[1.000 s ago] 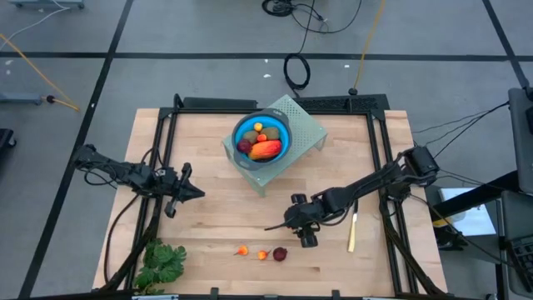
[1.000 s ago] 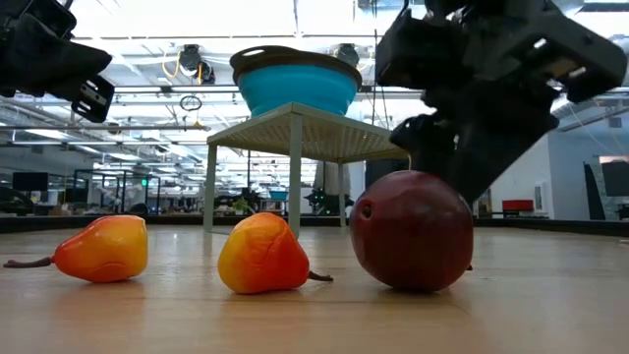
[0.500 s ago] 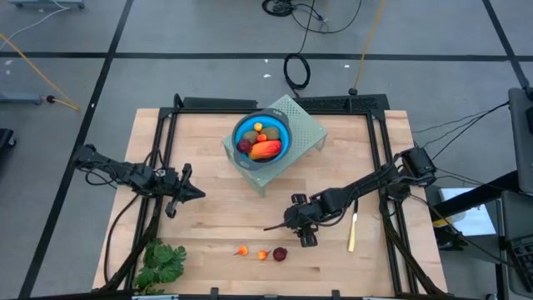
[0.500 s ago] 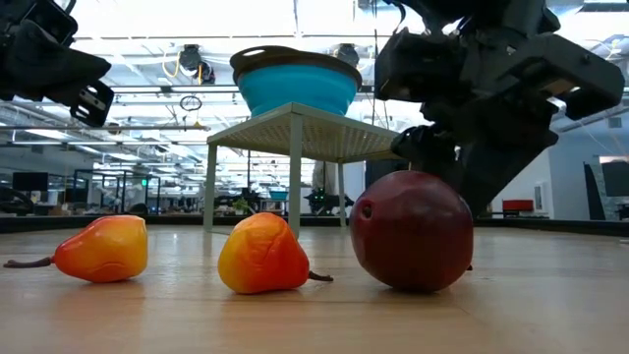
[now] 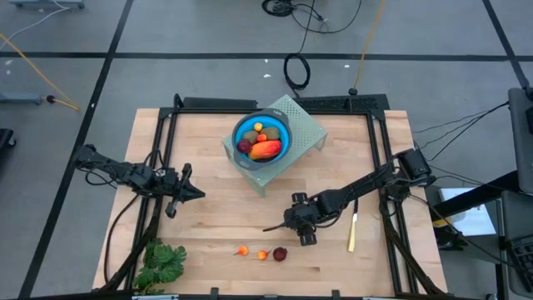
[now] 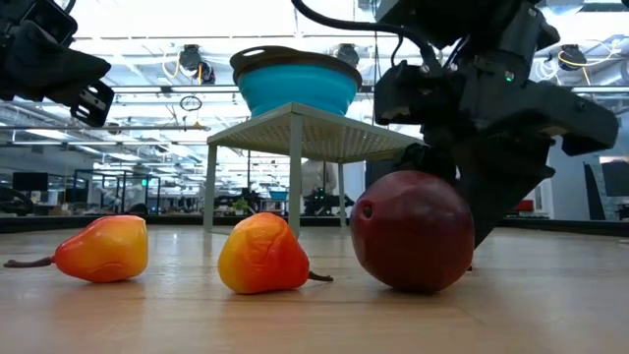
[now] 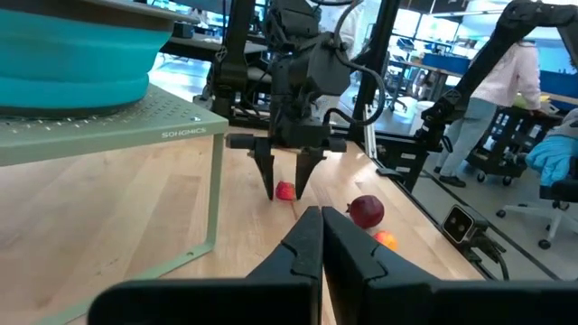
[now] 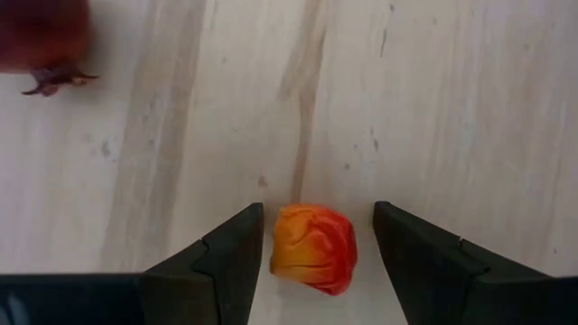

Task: Pick & Place Fruit
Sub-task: Put the red yellow peach into the blue strainer bowl on the shelf

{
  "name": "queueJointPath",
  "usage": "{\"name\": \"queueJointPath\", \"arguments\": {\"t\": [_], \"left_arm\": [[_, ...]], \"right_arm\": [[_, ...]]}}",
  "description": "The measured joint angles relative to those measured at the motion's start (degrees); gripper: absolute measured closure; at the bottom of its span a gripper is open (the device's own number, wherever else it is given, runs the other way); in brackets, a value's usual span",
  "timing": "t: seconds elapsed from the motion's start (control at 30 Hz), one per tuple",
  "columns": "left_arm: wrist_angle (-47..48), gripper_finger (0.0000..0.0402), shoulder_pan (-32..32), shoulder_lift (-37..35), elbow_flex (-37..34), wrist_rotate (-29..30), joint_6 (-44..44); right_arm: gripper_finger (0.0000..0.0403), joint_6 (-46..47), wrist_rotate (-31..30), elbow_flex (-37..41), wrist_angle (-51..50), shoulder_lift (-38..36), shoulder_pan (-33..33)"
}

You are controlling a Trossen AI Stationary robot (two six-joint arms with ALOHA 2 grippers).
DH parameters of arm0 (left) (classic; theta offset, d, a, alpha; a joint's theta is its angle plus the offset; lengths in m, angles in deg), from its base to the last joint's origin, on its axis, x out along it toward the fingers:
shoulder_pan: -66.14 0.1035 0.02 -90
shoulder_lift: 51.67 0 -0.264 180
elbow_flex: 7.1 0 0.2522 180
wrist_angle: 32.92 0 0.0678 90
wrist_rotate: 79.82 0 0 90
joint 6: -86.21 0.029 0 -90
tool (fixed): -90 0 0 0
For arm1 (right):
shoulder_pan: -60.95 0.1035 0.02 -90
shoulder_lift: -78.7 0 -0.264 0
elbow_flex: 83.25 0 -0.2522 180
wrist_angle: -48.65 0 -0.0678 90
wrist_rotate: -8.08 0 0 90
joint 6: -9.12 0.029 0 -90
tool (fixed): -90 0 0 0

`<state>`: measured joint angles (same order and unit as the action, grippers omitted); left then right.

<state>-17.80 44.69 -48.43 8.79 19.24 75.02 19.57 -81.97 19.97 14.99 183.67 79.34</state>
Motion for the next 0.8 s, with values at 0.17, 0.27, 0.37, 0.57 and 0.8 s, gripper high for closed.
{"name": "queueJointPath", "arguments": {"t": [0.17,0.27,0.37,0.57,0.8], "left_arm": [[0.0,0.0395,0.0,0.0,0.0,0.0,-0.1],[0.0,0.0386,0.0,0.0,0.0,0.0,-0.1],[0.1,0.0381,0.0,0.0,0.0,0.0,-0.1],[0.1,0.0391,0.0,0.0,0.0,0.0,-0.1],[0.1,0.0396,0.0,0.0,0.0,0.0,-0.1]], "right_arm": [[0.0195,-1.3,-0.1,0.0,-0.2,0.0,0.0],[0.0195,-0.5,0.0,0.0,-0.5,0.0,0.0],[0.0195,-0.4,-0.1,0.0,-1.2,0.0,0.1],[0.0195,-0.4,-0.1,0.0,-2.2,0.0,0.0],[0.0195,-0.4,-0.1,0.0,-3.4,0.0,0.0]]}}
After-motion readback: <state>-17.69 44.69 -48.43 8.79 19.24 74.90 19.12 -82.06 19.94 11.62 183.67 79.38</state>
